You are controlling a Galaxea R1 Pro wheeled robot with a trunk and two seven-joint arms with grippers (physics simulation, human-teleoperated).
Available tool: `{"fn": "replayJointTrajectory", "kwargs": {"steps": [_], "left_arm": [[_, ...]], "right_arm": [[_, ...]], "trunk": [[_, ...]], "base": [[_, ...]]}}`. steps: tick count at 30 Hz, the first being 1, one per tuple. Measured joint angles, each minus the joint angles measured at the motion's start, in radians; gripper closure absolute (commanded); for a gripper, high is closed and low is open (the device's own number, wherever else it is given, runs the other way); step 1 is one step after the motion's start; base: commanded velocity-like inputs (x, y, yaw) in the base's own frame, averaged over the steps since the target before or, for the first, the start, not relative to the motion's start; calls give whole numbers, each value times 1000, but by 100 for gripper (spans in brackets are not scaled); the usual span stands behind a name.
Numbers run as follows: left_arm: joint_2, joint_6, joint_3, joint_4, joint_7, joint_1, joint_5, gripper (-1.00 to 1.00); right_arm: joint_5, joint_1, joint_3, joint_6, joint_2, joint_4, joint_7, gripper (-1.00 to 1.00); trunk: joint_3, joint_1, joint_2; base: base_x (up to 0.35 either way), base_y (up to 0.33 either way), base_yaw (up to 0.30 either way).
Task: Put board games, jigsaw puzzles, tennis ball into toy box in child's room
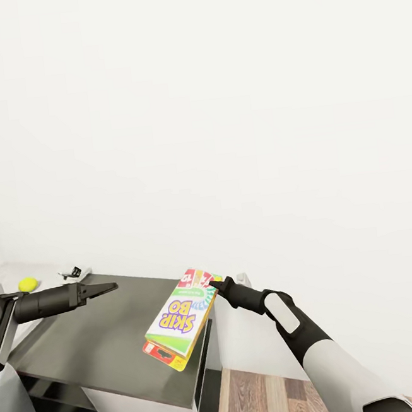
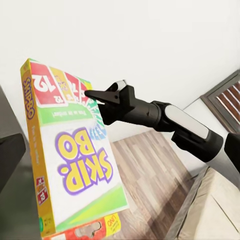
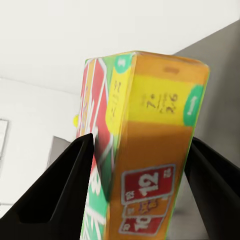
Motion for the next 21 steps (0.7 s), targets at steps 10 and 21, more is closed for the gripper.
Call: {"fn": "replayJointTrajectory", "kwargs": {"steps": [10, 21], "left_arm": [[0, 0, -2, 4, 0, 0, 0, -100], [0, 0, 0, 54, 0, -7, 0, -100]], "right_arm": [[1, 0, 3, -1, 3, 1, -1, 100], [-1, 0, 3, -1, 4, 2, -5, 100]], "trunk": [[31, -38, 70], [66, -80, 147]], "base": [[-2, 0, 0], [-125, 0, 0]]}}
